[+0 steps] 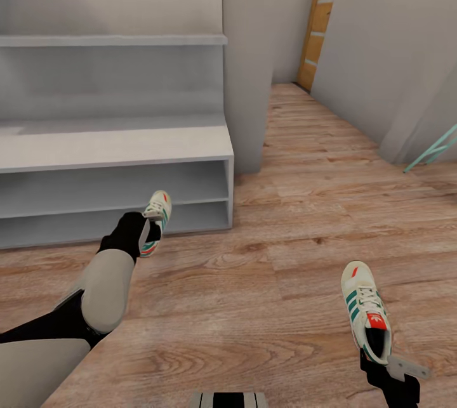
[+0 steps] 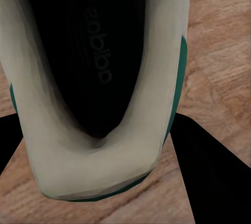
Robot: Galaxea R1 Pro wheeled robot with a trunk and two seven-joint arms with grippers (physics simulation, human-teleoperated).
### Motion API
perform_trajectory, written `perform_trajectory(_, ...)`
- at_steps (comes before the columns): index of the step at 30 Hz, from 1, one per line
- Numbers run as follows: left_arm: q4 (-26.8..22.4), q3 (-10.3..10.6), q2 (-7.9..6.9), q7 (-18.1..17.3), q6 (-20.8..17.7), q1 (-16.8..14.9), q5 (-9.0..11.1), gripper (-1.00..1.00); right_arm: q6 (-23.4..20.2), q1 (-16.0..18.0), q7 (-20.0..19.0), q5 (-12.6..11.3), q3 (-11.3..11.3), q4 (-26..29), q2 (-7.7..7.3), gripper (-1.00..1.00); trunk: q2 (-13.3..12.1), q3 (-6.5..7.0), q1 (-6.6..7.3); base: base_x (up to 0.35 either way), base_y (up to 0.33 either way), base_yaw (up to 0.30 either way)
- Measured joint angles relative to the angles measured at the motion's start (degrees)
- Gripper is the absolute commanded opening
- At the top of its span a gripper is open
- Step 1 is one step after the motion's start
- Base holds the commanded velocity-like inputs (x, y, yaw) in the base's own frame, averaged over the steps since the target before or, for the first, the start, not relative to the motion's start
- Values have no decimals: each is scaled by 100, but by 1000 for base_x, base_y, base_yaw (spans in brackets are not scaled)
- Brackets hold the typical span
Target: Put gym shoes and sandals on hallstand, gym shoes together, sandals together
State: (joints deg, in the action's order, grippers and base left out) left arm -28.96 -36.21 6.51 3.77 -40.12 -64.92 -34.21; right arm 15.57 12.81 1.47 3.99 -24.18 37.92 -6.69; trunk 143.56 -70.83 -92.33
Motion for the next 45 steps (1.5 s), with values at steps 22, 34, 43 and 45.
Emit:
perform_trajectory(22,-158,9,2,17,0,-57,9,-100,0,-1,0,0,0,0,0,-100,8,-137,-16,0,0,0)
perform_trajectory(34,-165,9,2,10,0,-53,11,-100,6,-1,0,0,0,-3,-4,-100,8,-148,-16,1,0,0)
perform_trajectory(43,-164,9,2,10,0,-56,8,-100,9,-1,0,8,0,-9,-9,-100,8,-148,-14,137,0,0)
perform_trajectory(45,-165,9,2,10,0,-61,9,-100,9,-1,0,8,0,-9,-9,-100,8,-148,-15,46,0,0)
